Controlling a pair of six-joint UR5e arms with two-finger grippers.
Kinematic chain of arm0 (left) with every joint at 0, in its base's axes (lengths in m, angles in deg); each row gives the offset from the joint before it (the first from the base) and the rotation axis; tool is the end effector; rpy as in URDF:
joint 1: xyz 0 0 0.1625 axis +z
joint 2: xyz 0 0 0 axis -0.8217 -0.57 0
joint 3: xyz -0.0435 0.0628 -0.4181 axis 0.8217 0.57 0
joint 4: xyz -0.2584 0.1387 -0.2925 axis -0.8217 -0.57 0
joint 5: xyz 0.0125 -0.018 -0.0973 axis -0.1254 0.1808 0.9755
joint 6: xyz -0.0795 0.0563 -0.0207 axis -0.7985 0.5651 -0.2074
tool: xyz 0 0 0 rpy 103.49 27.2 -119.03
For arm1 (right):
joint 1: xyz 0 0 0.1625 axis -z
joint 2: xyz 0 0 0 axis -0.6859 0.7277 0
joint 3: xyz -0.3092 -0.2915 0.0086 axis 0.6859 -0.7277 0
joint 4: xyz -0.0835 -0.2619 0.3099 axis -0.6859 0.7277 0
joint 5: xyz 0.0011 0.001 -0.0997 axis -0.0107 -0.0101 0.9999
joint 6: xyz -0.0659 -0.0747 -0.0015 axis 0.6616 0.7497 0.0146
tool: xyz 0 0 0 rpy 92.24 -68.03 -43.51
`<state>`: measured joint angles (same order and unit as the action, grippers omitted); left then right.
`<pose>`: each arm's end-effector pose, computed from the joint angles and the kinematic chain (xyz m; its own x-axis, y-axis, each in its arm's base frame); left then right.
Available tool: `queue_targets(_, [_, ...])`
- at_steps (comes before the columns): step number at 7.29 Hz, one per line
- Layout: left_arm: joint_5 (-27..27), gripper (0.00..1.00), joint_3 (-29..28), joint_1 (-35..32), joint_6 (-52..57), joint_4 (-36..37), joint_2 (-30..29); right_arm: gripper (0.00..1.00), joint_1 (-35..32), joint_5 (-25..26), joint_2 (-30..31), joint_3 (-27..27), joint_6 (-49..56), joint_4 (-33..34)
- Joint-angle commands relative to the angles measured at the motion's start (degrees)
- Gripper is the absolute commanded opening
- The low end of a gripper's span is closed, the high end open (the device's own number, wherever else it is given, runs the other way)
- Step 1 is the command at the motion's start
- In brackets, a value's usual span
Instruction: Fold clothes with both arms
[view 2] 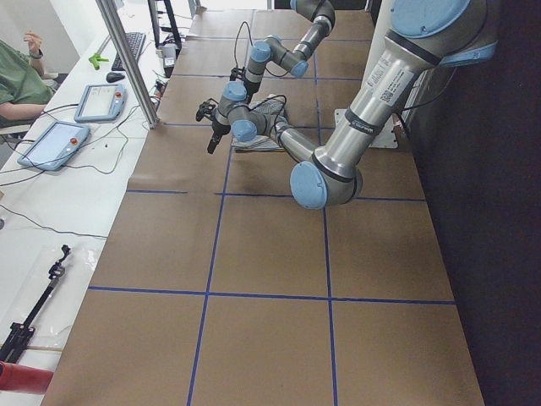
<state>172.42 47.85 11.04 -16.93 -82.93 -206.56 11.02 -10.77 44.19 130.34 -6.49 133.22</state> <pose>0.4550 -0.5998 0.3043 0.6812 0.2311 -0.6947 0.1527 0.8832 0.4435 -0.5803 -0.5131 0.2484 0.7156 0.1366 0.6851 -0.2946 0.9482 0.1186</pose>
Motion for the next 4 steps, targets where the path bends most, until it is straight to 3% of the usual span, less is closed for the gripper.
queue_targets(1, [-0.07,1.0,0.01,0.0,-0.03,-0.03,0.0,0.5,0.38,1.1,0.1,-0.62,0.29,-0.02])
queue_targets(2, [-0.07,1.0,0.01,0.0,-0.03,-0.03,0.0,0.16,0.47,1.29,0.01,-0.8,0.11,-0.02])
queue_targets(3, [-0.07,1.0,0.01,0.0,-0.21,-0.03,0.0,0.0,0.47,2.59,0.01,-0.8,-0.5,0.16])
queue_targets(4, [-0.07,1.0,0.01,0.0,-0.21,-0.03,0.08,0.0,0.47,2.87,-0.25,-0.98,-0.5,0.25])
